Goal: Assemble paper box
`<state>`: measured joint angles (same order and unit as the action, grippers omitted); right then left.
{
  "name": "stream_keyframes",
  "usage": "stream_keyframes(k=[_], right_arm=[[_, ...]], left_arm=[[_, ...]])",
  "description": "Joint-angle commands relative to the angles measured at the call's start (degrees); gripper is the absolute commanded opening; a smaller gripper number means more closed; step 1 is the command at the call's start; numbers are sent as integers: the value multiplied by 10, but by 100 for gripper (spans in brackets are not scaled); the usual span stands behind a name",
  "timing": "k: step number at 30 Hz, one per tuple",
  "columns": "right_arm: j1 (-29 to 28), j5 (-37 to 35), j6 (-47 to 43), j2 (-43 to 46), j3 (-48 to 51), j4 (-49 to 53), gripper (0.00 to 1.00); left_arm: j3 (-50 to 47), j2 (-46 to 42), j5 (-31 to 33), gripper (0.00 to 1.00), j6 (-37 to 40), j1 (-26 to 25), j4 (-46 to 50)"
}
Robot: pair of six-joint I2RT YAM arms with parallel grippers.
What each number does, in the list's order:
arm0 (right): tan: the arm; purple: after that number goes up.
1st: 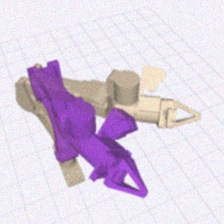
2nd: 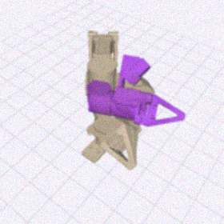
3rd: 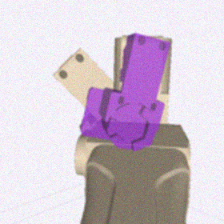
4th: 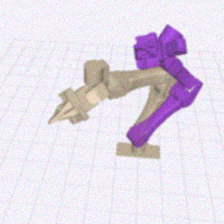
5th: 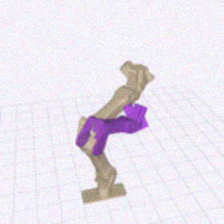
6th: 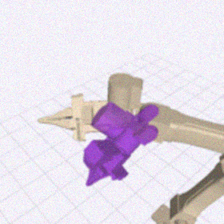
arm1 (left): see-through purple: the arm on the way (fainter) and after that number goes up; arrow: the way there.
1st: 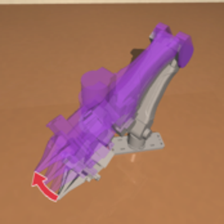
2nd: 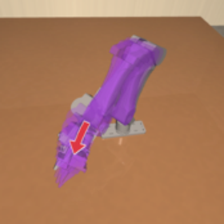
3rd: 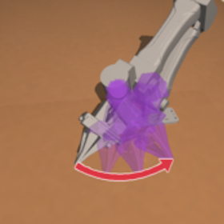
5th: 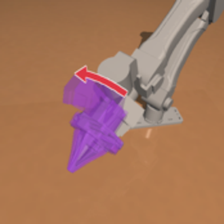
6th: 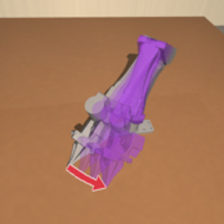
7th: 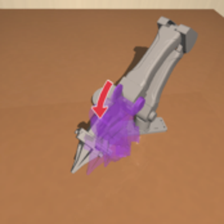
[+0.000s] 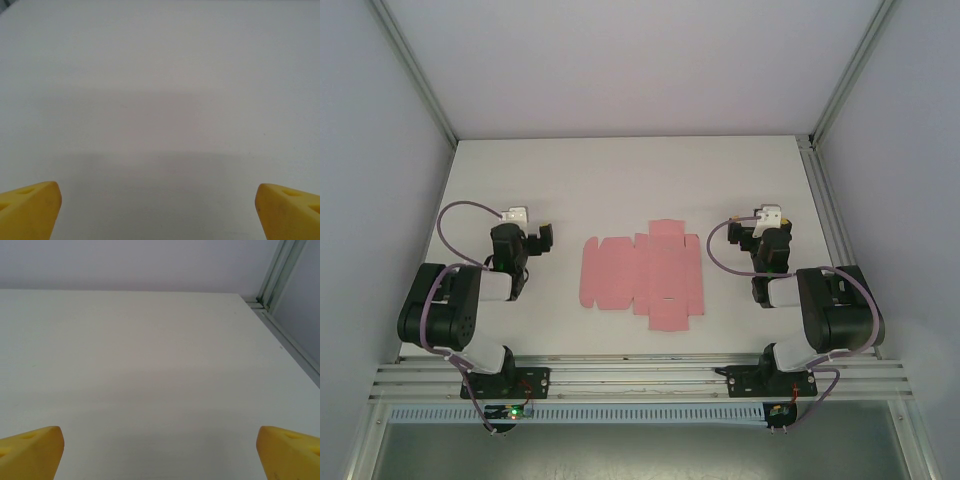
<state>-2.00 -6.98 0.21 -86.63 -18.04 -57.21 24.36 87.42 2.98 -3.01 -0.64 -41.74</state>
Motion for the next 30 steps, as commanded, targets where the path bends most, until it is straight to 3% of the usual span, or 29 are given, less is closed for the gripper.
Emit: stream_keyframes(k=[1, 3, 5, 9, 12, 17, 21, 26, 30], right_arm=[[-5, -15, 2, 68, -46, 100, 98], [-21, -40, 16, 124, -84, 217, 98], [-36, -32, 47, 169, -122, 328, 98], [-78, 5, 164, 224, -165, 480, 98], [-123, 69, 215, 251, -161, 534, 96], [-205, 103, 311, 236, -132, 566, 80], [-219, 142, 341, 152, -150, 606, 64], [-220, 200, 343, 38, -160, 580, 53], [-219, 202, 349, -4, -157, 548, 52]], left_arm=[[95, -75, 13, 100, -26, 6, 202], [157, -101, 1, 100, -79, 5, 341], [181, -112, -72, 100, -104, 5, 395], [166, -134, -221, 100, -197, 0, 376], [157, -143, -255, 100, -265, -8, 396], [155, -140, -284, 100, -296, -31, 501], [146, -140, -293, 100, -307, -73, 538], [141, -128, -309, 100, -307, -108, 560], [135, -121, -302, 100, -306, -115, 572]])
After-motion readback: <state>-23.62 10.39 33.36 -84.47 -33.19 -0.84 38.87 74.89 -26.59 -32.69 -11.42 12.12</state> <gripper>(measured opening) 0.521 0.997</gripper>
